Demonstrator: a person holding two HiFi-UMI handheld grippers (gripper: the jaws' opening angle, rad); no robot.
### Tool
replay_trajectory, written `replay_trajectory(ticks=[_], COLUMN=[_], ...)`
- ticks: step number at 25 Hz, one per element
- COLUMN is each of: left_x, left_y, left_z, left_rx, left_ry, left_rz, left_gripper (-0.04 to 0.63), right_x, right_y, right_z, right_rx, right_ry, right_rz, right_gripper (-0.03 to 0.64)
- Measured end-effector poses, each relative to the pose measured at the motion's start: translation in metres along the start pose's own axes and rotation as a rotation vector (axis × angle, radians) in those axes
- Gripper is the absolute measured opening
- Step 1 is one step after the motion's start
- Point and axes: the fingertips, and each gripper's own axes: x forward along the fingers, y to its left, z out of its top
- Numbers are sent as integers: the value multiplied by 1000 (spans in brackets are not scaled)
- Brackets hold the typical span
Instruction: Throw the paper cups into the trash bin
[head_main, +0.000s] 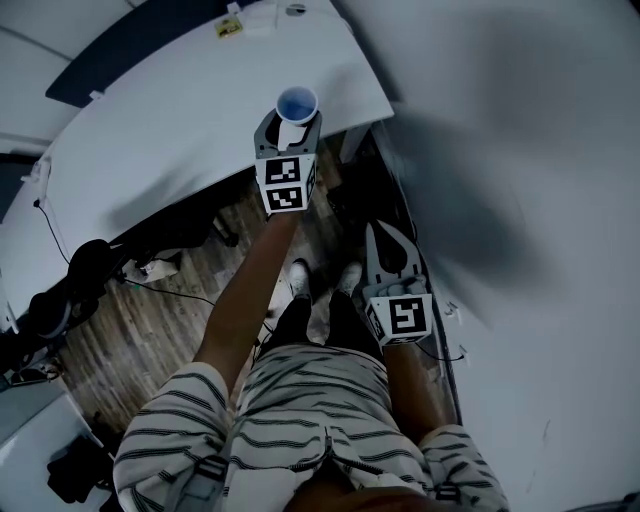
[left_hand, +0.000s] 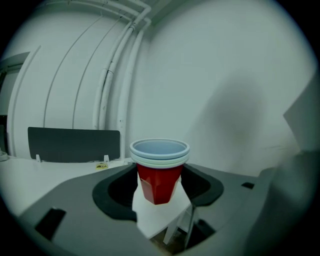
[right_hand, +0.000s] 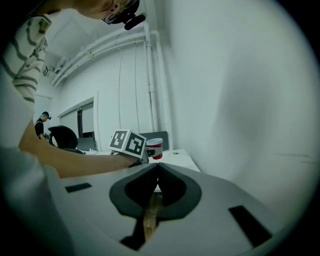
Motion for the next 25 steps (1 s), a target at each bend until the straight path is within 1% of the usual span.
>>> replay_trajectory(ticks=[9,15,20,25], left_x=[-43,-62,-80,-95], left_y=[-38,-70,-94,-119], left_z=[20,24,29,31], left_rx=[20,62,72,81], left_ry=[-24,-22,-28,-34], left_rz=[-67,-134,-189,-241], left_gripper=[290,290,290,290], right_x=[-26,-42,-59,-78], right_y=[1,-9,-22,-33], right_z=[15,20,28,26], right_rx=[-23,-3,15,25], right_ry=[-33,-45,-58,-73], right_rz=[-41,-98,-163,-213], right_gripper=[9,9,9,9])
